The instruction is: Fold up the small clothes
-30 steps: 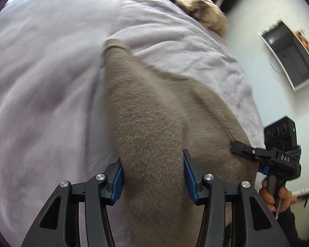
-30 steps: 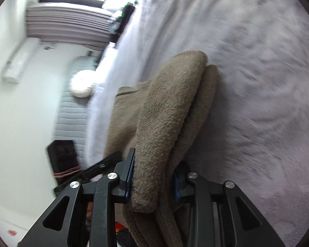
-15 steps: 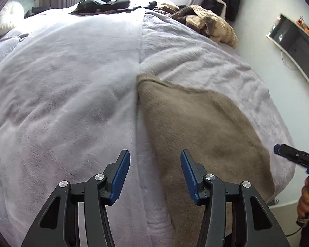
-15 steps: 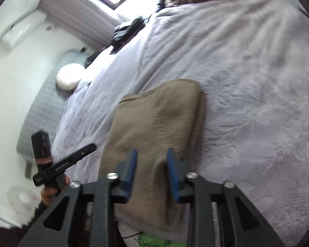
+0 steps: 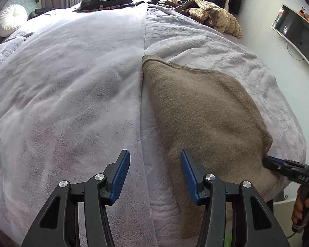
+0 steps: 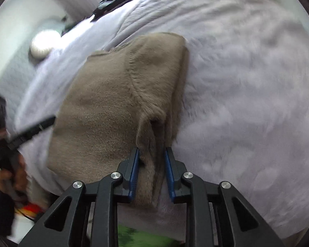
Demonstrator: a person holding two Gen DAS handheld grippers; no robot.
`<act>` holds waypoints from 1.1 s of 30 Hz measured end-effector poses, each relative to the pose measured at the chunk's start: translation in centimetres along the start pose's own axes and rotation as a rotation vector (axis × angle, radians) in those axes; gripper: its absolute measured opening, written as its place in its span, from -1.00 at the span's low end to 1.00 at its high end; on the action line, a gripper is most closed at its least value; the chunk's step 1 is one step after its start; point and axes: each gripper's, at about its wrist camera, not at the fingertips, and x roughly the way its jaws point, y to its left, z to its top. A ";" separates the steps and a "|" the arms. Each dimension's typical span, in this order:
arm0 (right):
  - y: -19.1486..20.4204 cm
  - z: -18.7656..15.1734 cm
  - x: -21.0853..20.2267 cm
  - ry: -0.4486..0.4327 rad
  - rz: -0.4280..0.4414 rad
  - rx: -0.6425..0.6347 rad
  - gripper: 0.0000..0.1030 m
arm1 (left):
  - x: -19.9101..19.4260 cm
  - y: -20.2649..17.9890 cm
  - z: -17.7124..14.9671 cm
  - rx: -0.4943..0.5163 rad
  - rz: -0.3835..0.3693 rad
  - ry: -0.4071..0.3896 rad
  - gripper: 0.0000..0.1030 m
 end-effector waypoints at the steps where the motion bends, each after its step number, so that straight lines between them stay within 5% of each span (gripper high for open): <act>1: -0.2 -0.2 -0.3 -0.004 0.006 0.007 -0.47 | 0.0 0.0 -0.2 0.000 0.003 0.000 0.01; 19: -0.4 -1.5 -4.1 -0.051 -0.064 0.058 -0.09 | -1.1 -0.2 -0.9 0.003 0.036 -0.011 0.01; 22: -0.2 -1.4 -4.9 -0.060 -0.077 0.066 0.09 | -1.9 -0.4 -0.9 -0.003 0.056 -0.032 0.55; 28: 1.0 -0.1 -5.4 -0.059 -0.102 0.045 0.27 | -3.3 -1.8 -0.6 0.038 0.087 -0.059 0.56; 33: 3.5 1.2 -5.1 -0.063 -0.134 -0.005 0.65 | -3.4 -3.0 0.0 0.030 0.109 -0.039 0.56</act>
